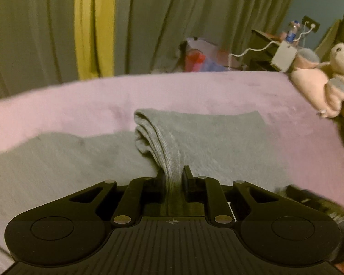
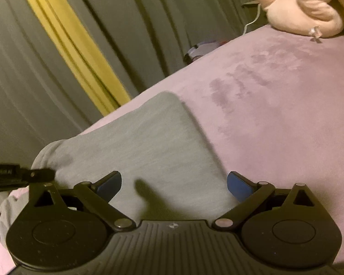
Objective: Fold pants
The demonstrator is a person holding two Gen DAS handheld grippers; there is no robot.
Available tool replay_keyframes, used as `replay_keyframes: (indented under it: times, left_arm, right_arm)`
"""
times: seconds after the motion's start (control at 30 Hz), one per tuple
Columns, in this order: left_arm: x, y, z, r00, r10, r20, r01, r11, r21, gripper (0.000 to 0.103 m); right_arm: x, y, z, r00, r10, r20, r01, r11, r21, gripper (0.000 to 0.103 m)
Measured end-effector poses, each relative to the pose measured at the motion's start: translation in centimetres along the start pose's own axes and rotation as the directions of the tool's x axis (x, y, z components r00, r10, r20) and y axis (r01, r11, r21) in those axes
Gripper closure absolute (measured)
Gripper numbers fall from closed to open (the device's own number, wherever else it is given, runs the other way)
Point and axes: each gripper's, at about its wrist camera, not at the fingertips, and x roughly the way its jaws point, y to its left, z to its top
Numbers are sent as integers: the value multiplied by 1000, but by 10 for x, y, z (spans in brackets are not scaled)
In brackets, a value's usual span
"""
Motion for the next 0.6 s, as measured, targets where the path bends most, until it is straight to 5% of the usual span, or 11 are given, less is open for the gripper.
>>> replay_keyframes:
  times: [0.2,0.3,0.6]
  left_arm:
    - [6,24,-15,990,132,-40,-132,991,-9,81]
    - [-2,37,-33,997,53,-57,-57,996,-72,55]
    - [2,54,-83,978,-147,-148,104,959,-263,57]
  right_arm:
    - [10,-13,3,999,-15,-51,20,995,95,4]
    - [14,-12,2,997,-15,-71,21,996,87,4]
    - [20,-6,-2,994,-33,-101,38,998,50,4]
